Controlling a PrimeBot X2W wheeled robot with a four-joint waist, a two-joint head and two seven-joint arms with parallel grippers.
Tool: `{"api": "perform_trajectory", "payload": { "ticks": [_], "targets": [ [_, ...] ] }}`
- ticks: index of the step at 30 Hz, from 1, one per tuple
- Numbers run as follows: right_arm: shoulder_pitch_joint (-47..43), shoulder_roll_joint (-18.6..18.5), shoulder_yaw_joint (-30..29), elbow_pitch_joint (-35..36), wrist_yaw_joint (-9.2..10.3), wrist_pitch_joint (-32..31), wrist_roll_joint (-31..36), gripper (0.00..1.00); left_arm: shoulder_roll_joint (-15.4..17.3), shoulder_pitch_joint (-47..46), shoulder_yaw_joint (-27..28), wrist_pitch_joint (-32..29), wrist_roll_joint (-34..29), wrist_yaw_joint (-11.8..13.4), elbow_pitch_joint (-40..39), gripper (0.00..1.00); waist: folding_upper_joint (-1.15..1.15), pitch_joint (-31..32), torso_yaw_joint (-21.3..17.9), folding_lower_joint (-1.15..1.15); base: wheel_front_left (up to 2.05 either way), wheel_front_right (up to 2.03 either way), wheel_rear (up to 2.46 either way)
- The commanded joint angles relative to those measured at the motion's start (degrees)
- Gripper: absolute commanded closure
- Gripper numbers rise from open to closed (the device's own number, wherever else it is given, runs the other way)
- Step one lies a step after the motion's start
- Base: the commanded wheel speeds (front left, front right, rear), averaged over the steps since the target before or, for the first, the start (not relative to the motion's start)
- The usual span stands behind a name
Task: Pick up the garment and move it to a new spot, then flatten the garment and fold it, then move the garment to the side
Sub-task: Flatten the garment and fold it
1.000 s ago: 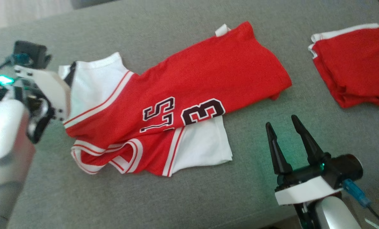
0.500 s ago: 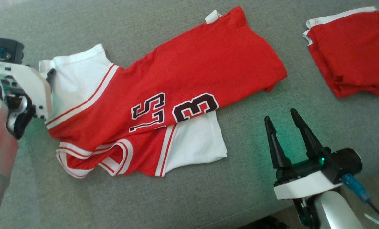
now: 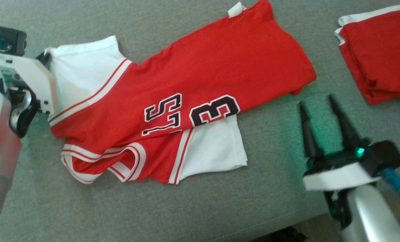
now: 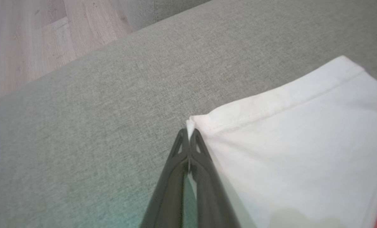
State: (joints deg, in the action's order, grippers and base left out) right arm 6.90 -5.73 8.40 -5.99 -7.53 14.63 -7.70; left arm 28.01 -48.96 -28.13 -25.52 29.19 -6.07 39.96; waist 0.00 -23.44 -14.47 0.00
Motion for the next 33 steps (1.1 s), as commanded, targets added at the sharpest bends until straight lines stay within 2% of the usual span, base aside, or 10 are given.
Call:
{"api": "perform_trajectory", "payload": {
  "ticks": [1,5,9,10,16,21,29,31,32,33],
  "targets": [
    [3.1,-1.1,0.7,0.6,0.04,0.4,-1.1,0.00,2.4,-3.2,1.3,0.9,-1.0,0.0,-1.7,1.00,0.00,-0.6,0.6,0.00,0.00,0.00,0.00],
    [11.7,-6.8,3.1,-5.9,0.04,0.2,-4.0,0.00,2.3,-5.5,0.3,2.4,-2.8,0.1,-3.4,1.00,0.00,-1.8,2.1,0.00,0.00,0.00,0.00],
    [24.1,-15.1,9.1,-14.3,0.04,-7.0,-10.2,0.00,1.2,-8.3,-1.2,3.4,-4.5,0.2,-5.5,1.00,0.00,-3.6,4.4,0.00,0.00,0.00,0.00],
    [24.1,-15.1,9.1,-14.3,0.04,-7.0,-10.2,0.00,1.2,-8.3,-1.2,3.4,-4.5,0.2,-5.5,1.00,0.00,-3.6,4.4,0.00,0.00,0.00,0.00],
    [39.9,-25.7,22.0,-23.9,0.04,-16.0,-18.4,0.00,-1.2,-12.7,-3.4,4.7,-6.4,0.1,-8.8,1.00,0.00,-6.8,8.7,0.00,0.00,0.00,0.00],
    [48.4,-29.1,31.7,-31.5,0.04,-16.3,-20.3,0.00,-2.6,-15.1,-4.9,5.7,-7.0,-0.3,-10.3,1.00,0.00,-8.7,11.2,0.00,0.00,0.00,0.00],
    [55.4,-29.7,44.1,-40.9,0.04,-15.0,-23.0,0.00,-3.0,-17.0,-6.4,6.1,-7.3,-0.6,-10.6,1.00,0.00,-9.8,13.1,0.00,0.00,0.00,0.00],
    [56.1,-29.8,47.0,-42.1,0.04,-15.2,-24.5,0.21,-2.9,-17.1,-6.6,6.1,-7.2,-0.6,-10.3,1.00,0.00,-9.7,13.2,0.00,0.00,0.00,0.00],
    [56.2,-29.9,48.4,-42.4,0.04,-15.5,-25.7,0.51,-2.8,-17.0,-6.6,6.0,-7.0,-0.6,-10.2,1.00,0.00,-9.6,13.3,0.00,0.00,0.00,0.00],
    [56.5,-29.9,49.6,-42.6,0.04,-15.7,-26.8,0.63,-2.7,-16.9,-6.7,6.0,-6.9,-0.7,-10.1,1.00,0.00,-9.5,13.3,0.00,0.00,0.00,0.00]
  ]
}}
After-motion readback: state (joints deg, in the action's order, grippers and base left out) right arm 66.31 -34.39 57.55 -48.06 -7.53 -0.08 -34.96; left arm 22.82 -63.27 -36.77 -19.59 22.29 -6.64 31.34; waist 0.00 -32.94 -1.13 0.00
